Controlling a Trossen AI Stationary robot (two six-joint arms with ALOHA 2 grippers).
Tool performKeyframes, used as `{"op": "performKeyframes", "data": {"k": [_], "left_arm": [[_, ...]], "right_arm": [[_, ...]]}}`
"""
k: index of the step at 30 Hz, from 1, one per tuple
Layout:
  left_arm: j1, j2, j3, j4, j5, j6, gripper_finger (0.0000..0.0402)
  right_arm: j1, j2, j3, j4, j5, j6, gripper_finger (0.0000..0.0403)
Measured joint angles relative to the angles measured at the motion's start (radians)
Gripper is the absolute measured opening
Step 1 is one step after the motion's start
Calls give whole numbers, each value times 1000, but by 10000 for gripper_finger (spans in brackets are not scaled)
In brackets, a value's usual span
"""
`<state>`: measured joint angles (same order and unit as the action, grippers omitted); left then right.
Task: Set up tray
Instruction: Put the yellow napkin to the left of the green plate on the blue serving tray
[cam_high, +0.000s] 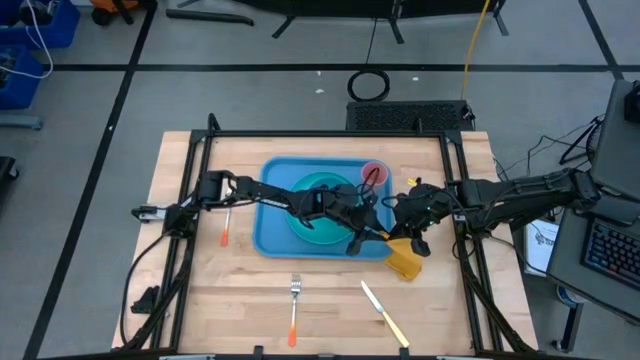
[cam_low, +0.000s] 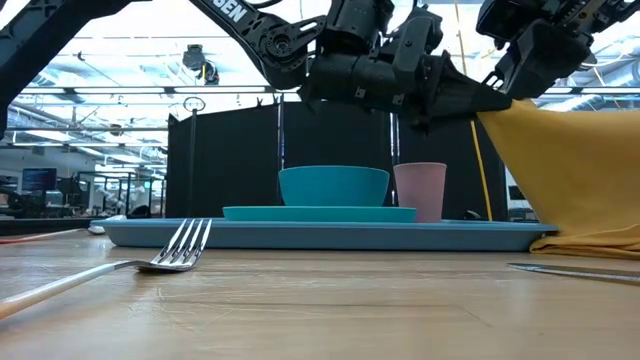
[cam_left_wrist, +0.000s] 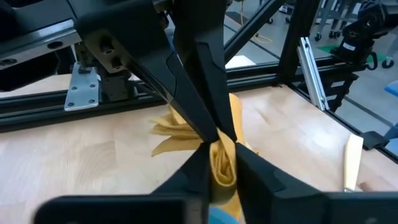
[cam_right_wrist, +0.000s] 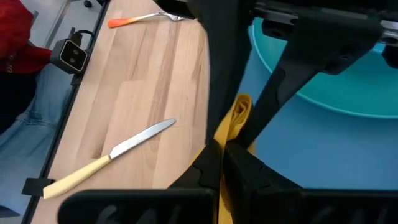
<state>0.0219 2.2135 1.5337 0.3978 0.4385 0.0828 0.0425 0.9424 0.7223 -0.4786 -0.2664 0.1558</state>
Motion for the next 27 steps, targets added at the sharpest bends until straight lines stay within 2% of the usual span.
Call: {"op": "performKeyframes", "data": {"k": [3,4,8,16,21,27], "left_arm": [[0,0,0,-5,-1,15,21],[0,0,0,-5,-3,16,19],[-1,0,0,-6,-14,16,19],[4,-2,0,-6,-6,0,19],[5,-11,2,17,11,-24,19],[5,-77,2,6,41,-40,19]], "right_arm": [[0,0,-1,0,0,-7,0],[0,0,-1,0,0,-8,0],[0,0,-2,2,0,-10,2],[2,-14,-2,10,2,11,37],[7,-91,-4,24,1,13,33],[29,-202,-4,96,32,28,23]]}}
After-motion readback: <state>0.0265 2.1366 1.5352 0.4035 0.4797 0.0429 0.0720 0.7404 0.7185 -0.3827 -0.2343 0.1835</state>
